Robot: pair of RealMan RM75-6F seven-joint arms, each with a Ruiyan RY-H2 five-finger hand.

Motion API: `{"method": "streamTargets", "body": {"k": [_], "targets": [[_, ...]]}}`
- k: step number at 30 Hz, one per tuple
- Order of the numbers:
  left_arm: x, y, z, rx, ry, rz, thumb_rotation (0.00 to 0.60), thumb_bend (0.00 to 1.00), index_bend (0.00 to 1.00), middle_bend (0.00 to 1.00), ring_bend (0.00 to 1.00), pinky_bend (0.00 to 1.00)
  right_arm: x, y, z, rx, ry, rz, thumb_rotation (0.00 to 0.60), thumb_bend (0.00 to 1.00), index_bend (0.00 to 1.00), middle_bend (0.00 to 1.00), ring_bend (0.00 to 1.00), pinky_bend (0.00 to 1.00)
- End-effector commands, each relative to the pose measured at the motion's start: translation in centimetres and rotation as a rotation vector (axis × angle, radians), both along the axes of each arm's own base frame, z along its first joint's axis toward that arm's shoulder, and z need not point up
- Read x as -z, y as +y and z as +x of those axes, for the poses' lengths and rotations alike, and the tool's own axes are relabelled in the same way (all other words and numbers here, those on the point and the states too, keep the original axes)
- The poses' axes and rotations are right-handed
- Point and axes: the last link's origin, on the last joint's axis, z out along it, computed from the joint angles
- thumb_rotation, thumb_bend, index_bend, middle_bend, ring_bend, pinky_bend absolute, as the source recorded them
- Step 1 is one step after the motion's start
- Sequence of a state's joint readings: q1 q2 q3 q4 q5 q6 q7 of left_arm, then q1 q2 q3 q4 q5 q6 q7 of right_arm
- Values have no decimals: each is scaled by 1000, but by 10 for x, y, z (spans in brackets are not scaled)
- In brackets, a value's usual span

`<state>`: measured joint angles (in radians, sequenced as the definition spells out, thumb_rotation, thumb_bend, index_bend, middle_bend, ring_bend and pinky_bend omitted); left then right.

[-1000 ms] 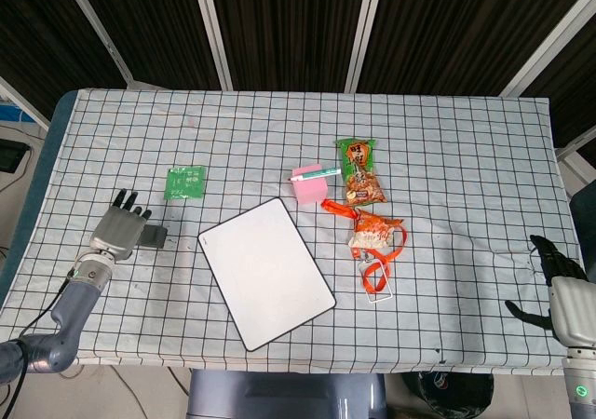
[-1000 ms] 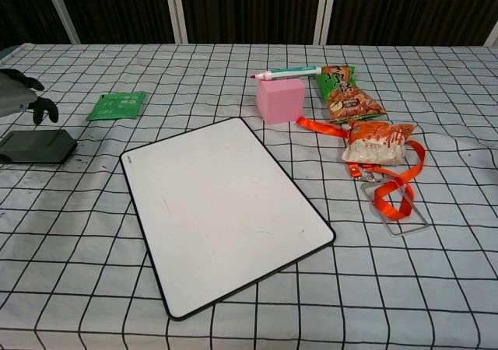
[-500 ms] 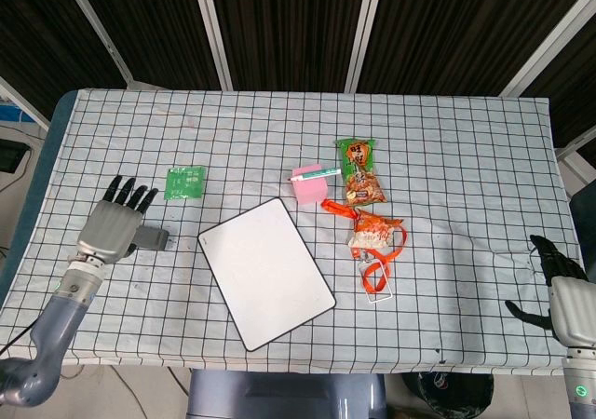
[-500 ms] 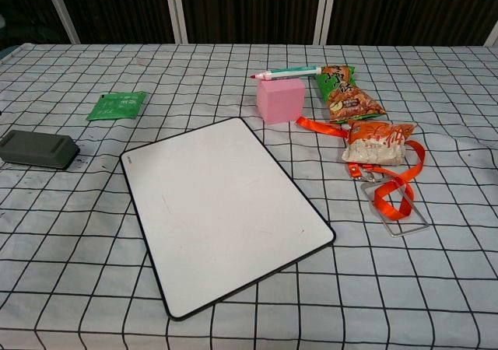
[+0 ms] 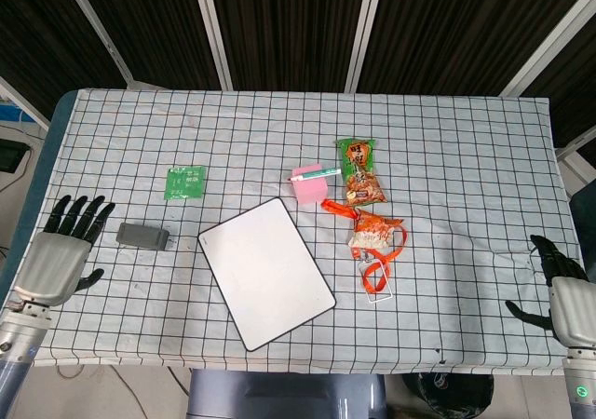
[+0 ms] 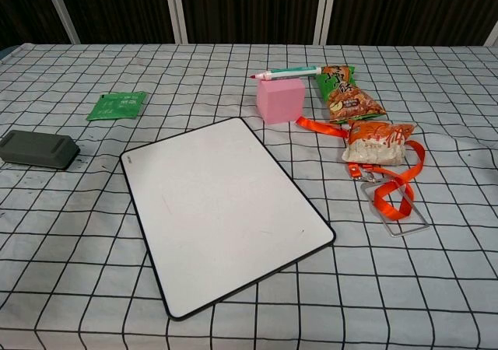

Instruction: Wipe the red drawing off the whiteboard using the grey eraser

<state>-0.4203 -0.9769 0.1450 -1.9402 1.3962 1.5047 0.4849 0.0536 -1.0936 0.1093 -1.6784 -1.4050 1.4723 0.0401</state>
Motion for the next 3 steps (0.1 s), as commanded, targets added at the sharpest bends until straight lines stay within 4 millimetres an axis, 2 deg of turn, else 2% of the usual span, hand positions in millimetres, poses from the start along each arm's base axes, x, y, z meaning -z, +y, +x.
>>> {"method": "streamTargets", "body": {"k": [1,3], "targets": [[-13,-24,-23,-1,-52,9,600,96,0,21,0,0,0,0,0,-1,0,0,600,194,49,120,198,212],[-16,-28,-31,-6,-72,12,600,95,0,21,0,0,0,0,0,-2,0,0,600,194,50,121,198,212]]}}
